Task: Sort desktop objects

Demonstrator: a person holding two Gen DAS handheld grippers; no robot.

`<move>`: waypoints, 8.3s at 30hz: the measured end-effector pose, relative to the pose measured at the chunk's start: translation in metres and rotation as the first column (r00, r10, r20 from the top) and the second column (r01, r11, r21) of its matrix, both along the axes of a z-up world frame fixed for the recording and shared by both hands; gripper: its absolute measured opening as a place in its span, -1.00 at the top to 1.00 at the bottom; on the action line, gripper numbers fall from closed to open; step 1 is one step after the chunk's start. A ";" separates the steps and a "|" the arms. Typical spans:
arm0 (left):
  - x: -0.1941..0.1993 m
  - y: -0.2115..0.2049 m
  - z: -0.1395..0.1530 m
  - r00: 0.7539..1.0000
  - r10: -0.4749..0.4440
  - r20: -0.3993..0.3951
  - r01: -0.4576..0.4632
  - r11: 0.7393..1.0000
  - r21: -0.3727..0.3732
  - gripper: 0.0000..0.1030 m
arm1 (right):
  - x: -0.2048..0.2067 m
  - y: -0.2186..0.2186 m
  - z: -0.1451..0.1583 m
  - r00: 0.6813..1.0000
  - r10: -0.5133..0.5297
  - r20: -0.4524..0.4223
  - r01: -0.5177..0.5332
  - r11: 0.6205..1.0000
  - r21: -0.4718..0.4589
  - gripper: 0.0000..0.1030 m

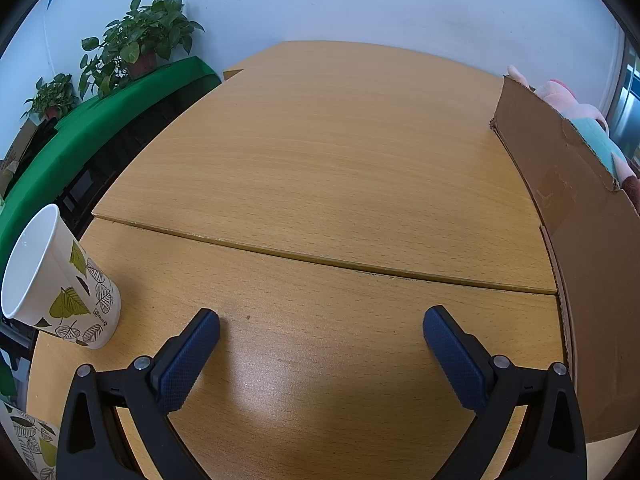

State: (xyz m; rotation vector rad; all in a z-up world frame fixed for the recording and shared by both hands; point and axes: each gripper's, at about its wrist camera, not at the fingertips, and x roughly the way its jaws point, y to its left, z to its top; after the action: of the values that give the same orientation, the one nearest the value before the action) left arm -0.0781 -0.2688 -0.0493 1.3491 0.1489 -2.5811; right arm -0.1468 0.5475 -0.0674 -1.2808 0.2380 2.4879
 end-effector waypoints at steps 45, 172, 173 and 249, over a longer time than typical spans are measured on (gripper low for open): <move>0.001 -0.003 0.000 1.000 -0.002 -0.004 0.002 1.000 0.001 -1.00 | -0.002 -0.005 -0.003 1.000 0.009 -0.003 -0.009 1.000 0.008 -1.00; 0.002 -0.004 0.002 1.000 0.001 -0.008 -0.001 1.000 0.002 -1.00 | -0.008 -0.001 -0.005 1.000 0.007 -0.003 -0.007 1.000 0.009 -1.00; 0.001 -0.004 0.003 1.000 0.001 -0.008 -0.001 1.000 0.002 -1.00 | -0.008 -0.001 -0.004 1.000 0.007 -0.003 -0.007 1.000 0.009 -1.00; 0.201 0.209 0.082 0.872 -0.423 -0.246 0.487 0.806 0.337 -0.36 | 0.190 -0.404 0.053 0.353 0.929 -0.114 -0.931 0.336 -0.139 -0.49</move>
State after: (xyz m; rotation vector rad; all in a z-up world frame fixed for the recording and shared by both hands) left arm 0.1226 -0.0600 0.0330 1.4454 0.4363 -3.2063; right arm 0.0430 0.1439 -0.0143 -1.8385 -0.4665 3.4880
